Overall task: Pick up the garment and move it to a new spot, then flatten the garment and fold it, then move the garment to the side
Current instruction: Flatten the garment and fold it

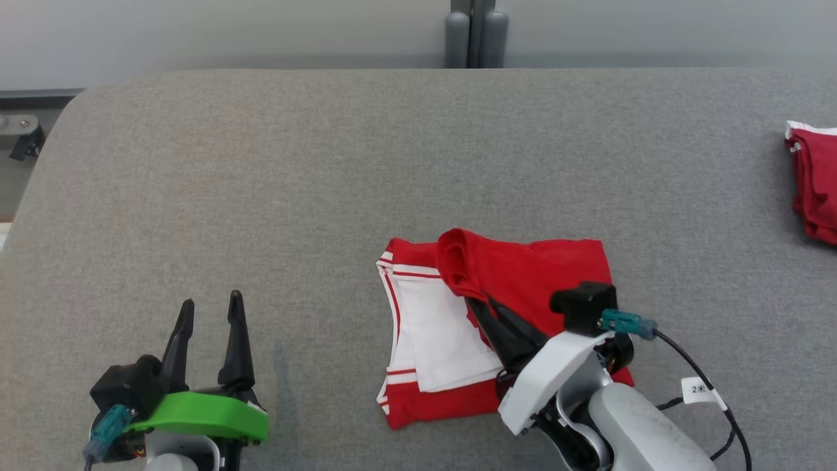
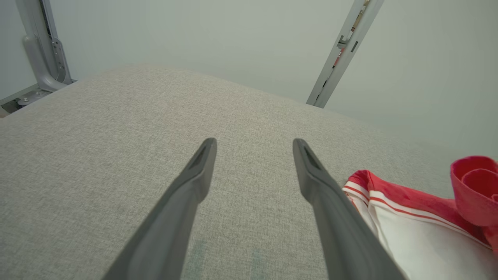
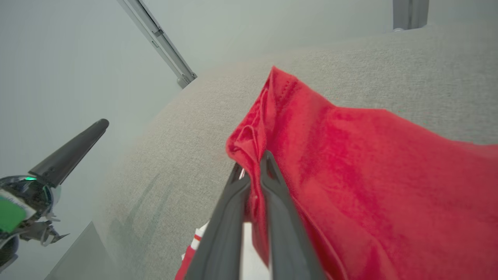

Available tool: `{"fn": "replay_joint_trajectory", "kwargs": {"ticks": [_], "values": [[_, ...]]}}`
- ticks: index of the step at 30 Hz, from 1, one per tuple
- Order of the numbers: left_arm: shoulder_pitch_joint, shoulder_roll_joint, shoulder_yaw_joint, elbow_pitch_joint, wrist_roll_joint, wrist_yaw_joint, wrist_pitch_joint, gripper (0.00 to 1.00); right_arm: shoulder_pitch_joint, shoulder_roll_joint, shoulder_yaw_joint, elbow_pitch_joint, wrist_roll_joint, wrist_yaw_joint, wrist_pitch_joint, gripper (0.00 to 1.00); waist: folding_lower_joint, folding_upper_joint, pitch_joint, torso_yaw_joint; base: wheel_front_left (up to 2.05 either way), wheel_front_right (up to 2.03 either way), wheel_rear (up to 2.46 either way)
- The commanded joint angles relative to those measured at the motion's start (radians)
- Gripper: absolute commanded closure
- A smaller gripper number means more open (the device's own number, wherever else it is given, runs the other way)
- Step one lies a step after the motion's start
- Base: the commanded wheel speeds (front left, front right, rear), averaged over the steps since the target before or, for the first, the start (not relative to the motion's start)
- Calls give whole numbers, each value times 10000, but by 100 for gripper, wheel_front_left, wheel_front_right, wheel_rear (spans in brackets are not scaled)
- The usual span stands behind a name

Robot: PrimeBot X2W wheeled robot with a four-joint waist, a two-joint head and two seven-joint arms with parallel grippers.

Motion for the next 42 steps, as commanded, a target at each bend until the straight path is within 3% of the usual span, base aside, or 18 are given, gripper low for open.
{"fn": "replay_joint_trajectory", "kwargs": {"ticks": [1, 20, 21, 22, 23, 29, 33, 36, 42], "values": [[-154, -3, -36, 52, 40, -38, -3, 0, -181, -39, 241, 150, 241, -7, -132, 100, 0, 0, 61, 143, 0, 0, 0], [-337, 19, -462, 337, 63, -59, -5, 0, -2102, -30, 2847, 2728, 2451, -5, -1045, 100, 0, 0, 69, 583, 0, 0, 0], [-338, 17, -487, 344, 52, -57, -3, 0, -2176, -32, 3002, 2781, 2589, -5, -1069, 49, 0, 0, 64, 578, 0, 0, 0], [-344, 11, -530, 352, 43, -57, -5, 0, -2282, -35, 3163, 2820, 2740, -5, -1145, 14, 0, 0, 57, 574, 0, 0, 0], [-349, 8, -559, 356, 26, -59, -5, 0, -2377, -38, 3284, 2834, 2879, -7, -1224, 0, 0, 0, 51, 571, 0, 0, 0], [-295, -32, -662, 411, -7, -58, -5, 0, -2912, -42, 3793, 2861, 3463, -7, -1718, 0, 0, 0, 5, 462, 0, 0, 0], [-226, -63, -658, 308, 33, -58, -3, 0, -3339, -44, 3450, 3120, 2662, -7, -2064, 0, 0, 0, -44, 293, 0, 0, 0], [-236, -91, -695, 132, 115, -59, -5, 0, -3551, -42, 2540, 3355, 1399, -7, -2140, 0, 0, 0, -81, 148, 0, 0, 0], [-373, -145, -807, -170, 327, -59, -5, 0, -2766, -39, -46, 2553, -1207, -7, -2149, 0, 0, 0, -214, -169, 0, 0, 0]]}}
